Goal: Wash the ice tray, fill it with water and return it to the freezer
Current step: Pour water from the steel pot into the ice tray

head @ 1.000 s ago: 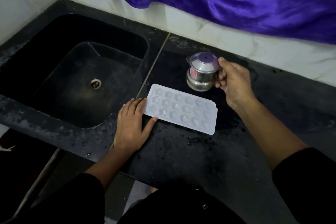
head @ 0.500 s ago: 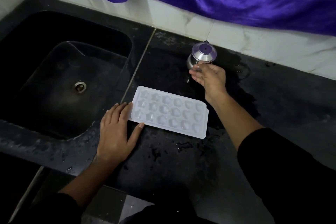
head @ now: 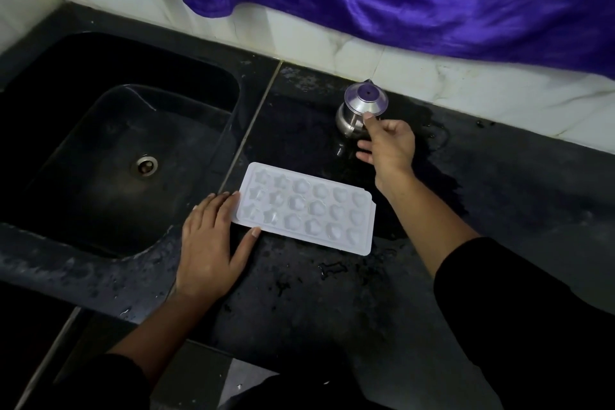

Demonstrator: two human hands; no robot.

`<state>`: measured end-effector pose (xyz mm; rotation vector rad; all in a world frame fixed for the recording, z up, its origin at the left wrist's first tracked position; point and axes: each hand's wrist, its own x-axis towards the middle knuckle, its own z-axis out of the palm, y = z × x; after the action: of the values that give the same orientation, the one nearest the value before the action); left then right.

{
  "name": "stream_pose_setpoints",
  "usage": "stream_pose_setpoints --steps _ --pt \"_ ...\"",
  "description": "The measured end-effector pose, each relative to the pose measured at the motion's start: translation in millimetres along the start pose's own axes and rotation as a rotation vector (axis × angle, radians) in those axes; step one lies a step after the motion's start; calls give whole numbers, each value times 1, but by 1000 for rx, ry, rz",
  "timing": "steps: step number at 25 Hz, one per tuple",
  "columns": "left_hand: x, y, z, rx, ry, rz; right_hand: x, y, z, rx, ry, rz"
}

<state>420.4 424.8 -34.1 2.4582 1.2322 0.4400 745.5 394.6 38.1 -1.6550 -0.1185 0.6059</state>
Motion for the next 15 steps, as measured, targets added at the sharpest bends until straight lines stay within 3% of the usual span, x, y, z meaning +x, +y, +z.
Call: stream_pose_setpoints --steps 8,15 --pt "8 6 -12 -84 8 -70 -76 38 -84 -378 -94 -36" --pt "34 36 -21 -100 -92 -235 -91 69 -99 -667 -317 -53"
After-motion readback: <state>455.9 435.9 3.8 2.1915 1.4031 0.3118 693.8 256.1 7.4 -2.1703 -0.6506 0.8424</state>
